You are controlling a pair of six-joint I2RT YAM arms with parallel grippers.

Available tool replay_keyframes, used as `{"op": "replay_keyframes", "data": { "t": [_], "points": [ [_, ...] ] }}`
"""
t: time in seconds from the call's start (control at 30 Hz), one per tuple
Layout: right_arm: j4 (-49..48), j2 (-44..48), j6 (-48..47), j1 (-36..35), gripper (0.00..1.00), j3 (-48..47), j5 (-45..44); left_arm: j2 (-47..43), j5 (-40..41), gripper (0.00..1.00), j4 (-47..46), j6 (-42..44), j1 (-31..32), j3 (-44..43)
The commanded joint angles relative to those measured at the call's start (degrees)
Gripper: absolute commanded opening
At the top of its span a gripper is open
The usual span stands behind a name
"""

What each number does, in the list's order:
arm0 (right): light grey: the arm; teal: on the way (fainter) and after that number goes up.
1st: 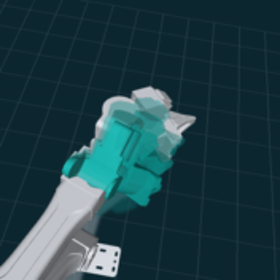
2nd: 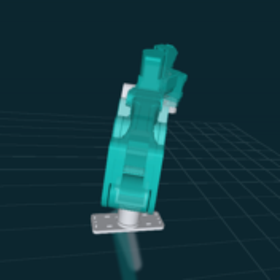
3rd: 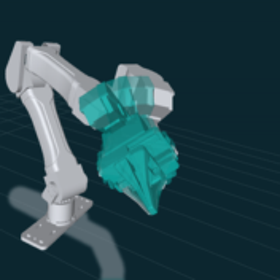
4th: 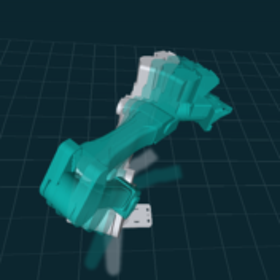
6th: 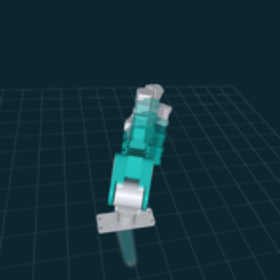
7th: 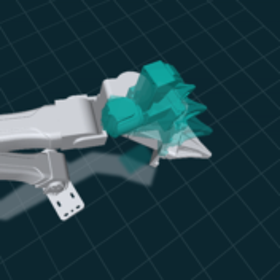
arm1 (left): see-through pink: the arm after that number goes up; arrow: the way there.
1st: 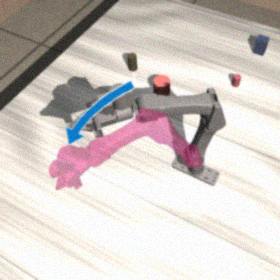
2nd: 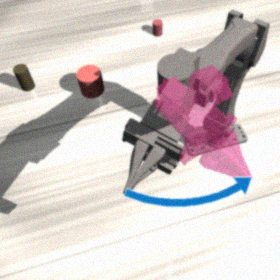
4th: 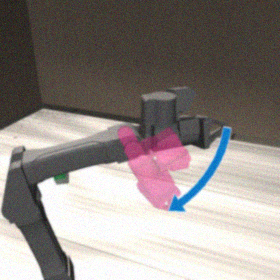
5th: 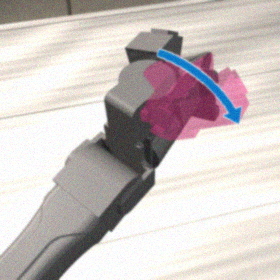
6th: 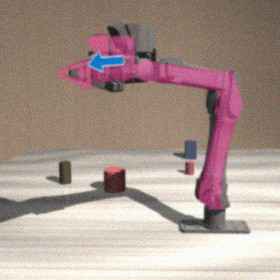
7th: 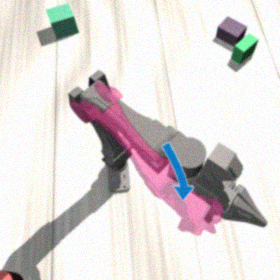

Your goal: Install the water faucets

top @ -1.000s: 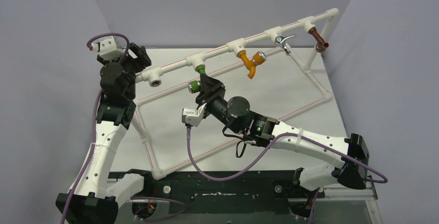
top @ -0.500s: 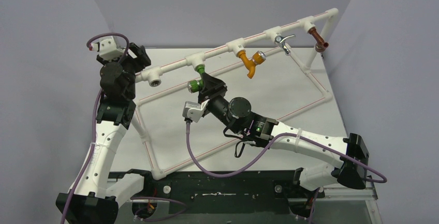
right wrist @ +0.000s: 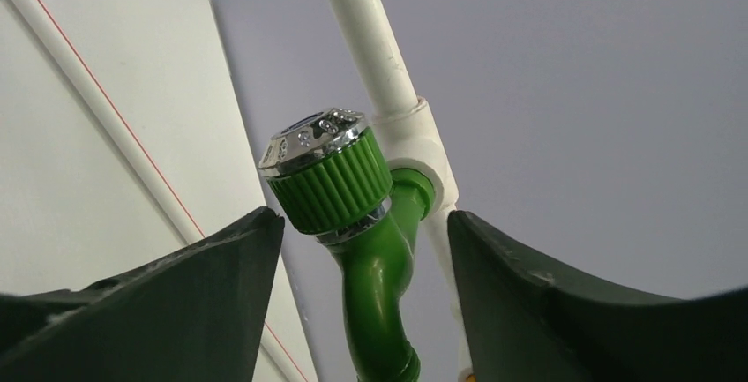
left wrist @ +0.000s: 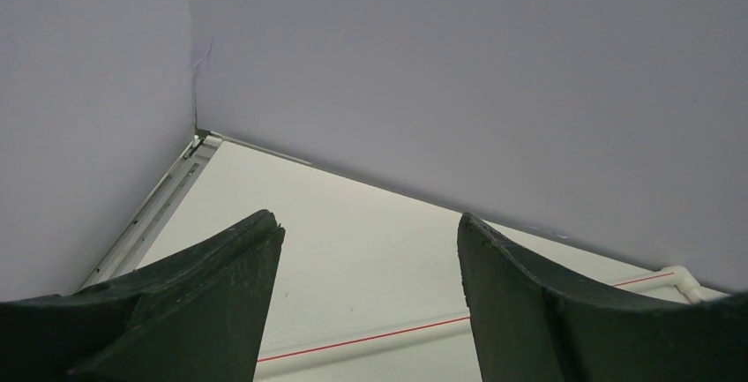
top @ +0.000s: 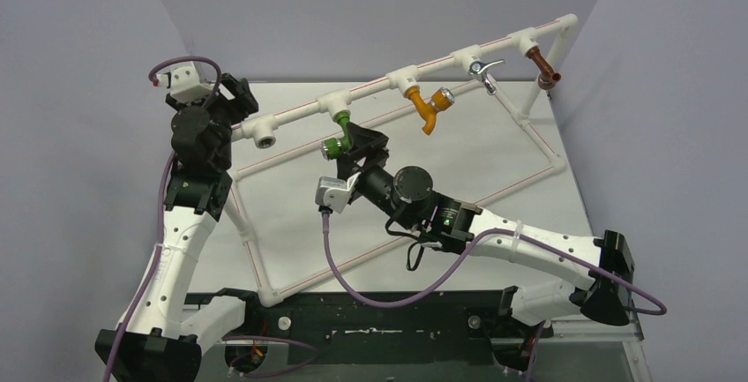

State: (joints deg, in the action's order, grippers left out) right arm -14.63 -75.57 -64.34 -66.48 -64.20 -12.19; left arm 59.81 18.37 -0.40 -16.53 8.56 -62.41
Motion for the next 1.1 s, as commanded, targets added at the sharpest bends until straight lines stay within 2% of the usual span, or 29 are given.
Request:
{"op": "replay_keyframes", "data": {
  "t": [0.0, 0.13, 0.33, 0.53, 0.77, 0.93, 1.07],
  "points": [
    [0.97, 3.87, 3.99, -0.85, 0.76, -2.53, 2.77, 3.05, -1.41, 0.7, 15.57, 1.28, 0.31, 4.78],
    [5.2, 4.98, 4.87, -1.67, 0.86, -3.89, 3.42, 3.03, -1.32, 0.7, 15.52, 1.24, 0.31, 4.79],
    [10.81, 8.74, 9.43, -2.52, 0.94, -5.08, 4.08, 3.03, -1.4, 0.7, 15.29, 1.27, 0.28, 4.72],
    [13.9, 15.18, 15.49, -2.65, 0.98, -3.7, 3.98, 3.93, -2.28, 0.7, 14.52, 0.98, 0.22, 4.04],
    [13.56, 24.45, 21.21, -2.52, 1.0, 1.23, -2.93, 3.3, -5.26, 0.73, 11.92, 0.61, 0.19, 3.13],
    [16.39, 31.09, 24.12, -2.43, 1.0, 5.62, -5.87, 3.34, -9.04, 0.79, 11.13, -0.74, 0.23, 0.52],
    [18.55, 35.84, 26.21, -2.51, 1.0, 8.45, -10.82, 2.5, -10.34, 0.8, 9.92, -2.51, 0.23, -1.52]
  ]
}}
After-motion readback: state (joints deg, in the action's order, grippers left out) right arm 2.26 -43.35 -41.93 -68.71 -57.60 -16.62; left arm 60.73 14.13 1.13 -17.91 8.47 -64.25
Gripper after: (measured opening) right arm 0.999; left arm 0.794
